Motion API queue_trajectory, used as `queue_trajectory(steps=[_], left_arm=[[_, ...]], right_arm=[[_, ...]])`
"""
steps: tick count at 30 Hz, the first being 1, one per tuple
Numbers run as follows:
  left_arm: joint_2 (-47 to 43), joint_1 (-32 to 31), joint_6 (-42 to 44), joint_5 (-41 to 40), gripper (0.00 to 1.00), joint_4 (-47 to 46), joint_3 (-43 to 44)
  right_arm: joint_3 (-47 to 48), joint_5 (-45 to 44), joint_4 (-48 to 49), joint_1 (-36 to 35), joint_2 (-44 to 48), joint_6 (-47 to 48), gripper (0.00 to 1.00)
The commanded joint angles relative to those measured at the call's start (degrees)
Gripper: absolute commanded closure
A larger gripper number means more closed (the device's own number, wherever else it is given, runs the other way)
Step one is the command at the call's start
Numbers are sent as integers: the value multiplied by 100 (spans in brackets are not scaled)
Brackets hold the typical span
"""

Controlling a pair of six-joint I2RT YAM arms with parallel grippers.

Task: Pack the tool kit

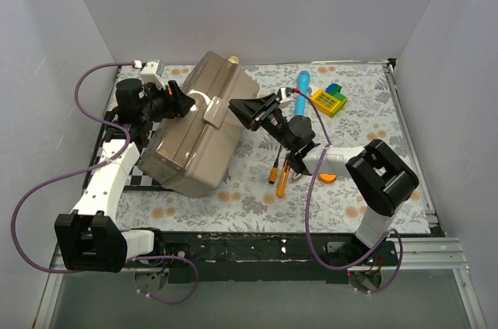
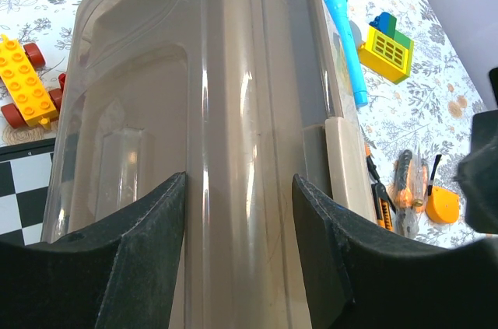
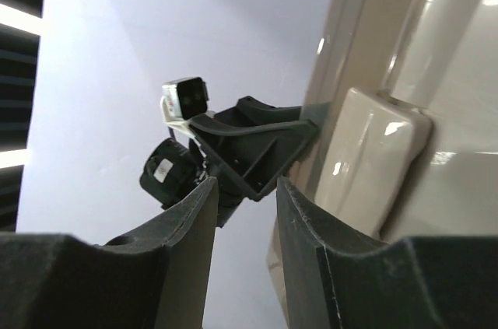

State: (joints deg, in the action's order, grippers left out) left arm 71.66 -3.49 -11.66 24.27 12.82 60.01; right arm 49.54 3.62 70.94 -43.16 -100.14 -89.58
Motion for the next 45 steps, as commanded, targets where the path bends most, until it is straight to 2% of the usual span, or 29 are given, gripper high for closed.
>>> queue_trajectory(steps=[1, 6, 13, 18, 26, 45], left_arm=[[393, -73, 349, -344, 69, 1654, -437], [401, -73, 357, -362, 69, 1654, -437], [419, -82, 366, -371, 69, 1654, -429], [454, -73, 357, -353, 69, 1654, -420], [586, -73, 366, -449, 70, 1715, -402], [735, -73, 401, -441, 73, 1759, -349]], right_arm=[[-225, -335, 1660, 9, 267, -68, 56], [-620, -722, 1064, -8, 311, -446, 56], [-428, -406, -518, -44, 653, -77, 50], [-147, -28, -1345, -44, 654, 20, 50], [170, 34, -1873, -123, 425, 28, 45], [847, 508, -1847, -149, -296, -130, 40]])
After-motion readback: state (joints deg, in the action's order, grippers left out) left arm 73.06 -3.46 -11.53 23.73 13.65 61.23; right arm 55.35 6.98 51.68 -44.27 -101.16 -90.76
